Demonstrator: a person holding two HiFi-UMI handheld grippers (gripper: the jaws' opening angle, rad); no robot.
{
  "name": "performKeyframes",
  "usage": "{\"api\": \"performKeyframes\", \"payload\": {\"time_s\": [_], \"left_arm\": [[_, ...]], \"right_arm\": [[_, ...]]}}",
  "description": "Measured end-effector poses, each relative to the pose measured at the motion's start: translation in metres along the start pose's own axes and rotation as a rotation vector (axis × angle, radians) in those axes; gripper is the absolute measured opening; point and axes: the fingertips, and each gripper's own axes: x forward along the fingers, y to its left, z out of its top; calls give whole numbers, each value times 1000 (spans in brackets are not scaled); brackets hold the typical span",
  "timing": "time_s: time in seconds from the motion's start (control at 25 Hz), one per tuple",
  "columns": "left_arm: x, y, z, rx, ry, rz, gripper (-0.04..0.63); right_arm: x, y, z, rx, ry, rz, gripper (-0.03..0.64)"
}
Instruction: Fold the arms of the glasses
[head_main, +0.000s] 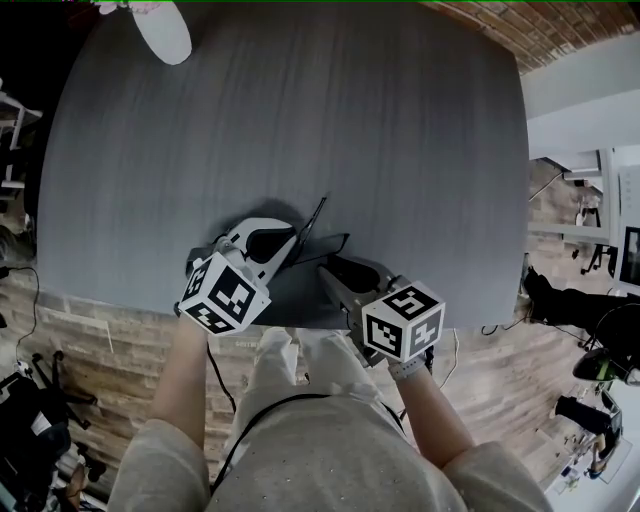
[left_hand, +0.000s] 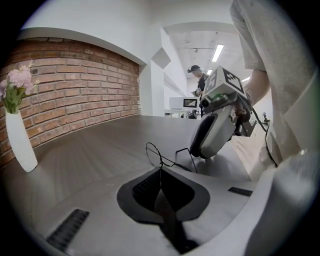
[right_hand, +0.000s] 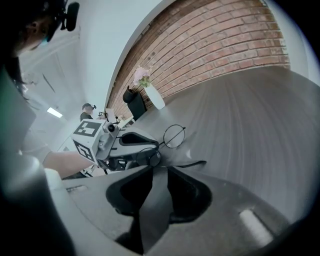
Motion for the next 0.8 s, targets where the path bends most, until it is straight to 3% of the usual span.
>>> {"api": "performKeyframes", "payload": {"time_s": [0.8], "left_arm": [[3, -11, -4, 34, 19, -24, 0]], "right_arm": [[28, 13, 22, -24, 4, 83, 94]]}}
